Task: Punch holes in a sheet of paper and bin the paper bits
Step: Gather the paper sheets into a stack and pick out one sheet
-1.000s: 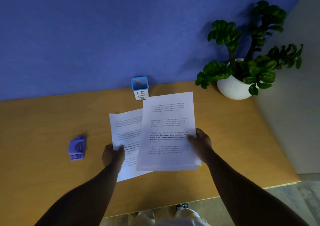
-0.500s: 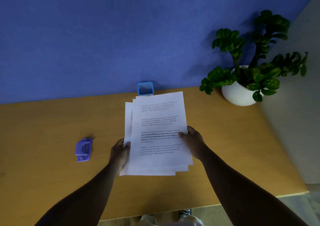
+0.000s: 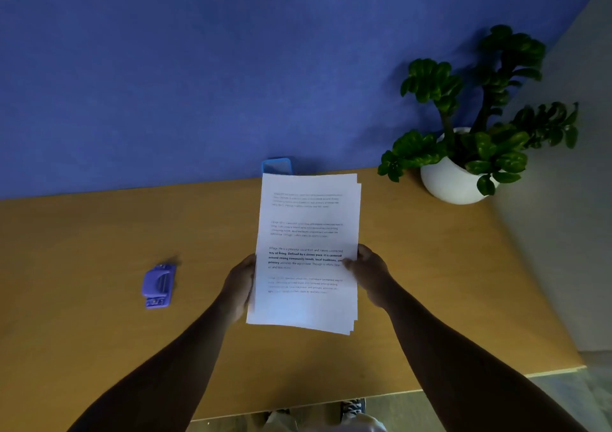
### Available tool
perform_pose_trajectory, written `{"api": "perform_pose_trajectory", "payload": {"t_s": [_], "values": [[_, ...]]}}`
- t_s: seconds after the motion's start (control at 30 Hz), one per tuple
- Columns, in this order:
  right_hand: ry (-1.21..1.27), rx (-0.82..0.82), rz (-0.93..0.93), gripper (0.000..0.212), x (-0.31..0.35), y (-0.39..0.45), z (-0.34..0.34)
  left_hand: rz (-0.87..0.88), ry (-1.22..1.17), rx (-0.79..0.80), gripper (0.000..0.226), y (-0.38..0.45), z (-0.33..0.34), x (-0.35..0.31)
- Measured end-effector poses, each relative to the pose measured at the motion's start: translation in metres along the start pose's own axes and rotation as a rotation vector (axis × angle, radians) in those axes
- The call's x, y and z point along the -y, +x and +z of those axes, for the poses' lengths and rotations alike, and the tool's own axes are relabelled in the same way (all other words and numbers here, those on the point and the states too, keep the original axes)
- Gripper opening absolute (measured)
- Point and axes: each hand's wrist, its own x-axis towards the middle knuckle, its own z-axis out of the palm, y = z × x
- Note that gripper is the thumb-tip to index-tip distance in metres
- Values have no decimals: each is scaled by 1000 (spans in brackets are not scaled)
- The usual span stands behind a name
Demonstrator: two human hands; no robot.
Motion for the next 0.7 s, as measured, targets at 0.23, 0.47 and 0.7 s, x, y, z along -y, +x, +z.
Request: {"api": "perform_pose_trajectory", "payload": {"t_s": [0.23, 0.47, 0.7], "values": [[-32, 6, -39, 27, 6, -6, 0, 88, 0, 145, 43, 2, 9, -14], [-47, 2, -184, 26, 24, -9, 3, 224, -46, 50, 25, 4, 19, -32], [-63, -137, -415, 31, 46, -13, 14, 475, -78, -9, 37, -9, 24, -60]]}}
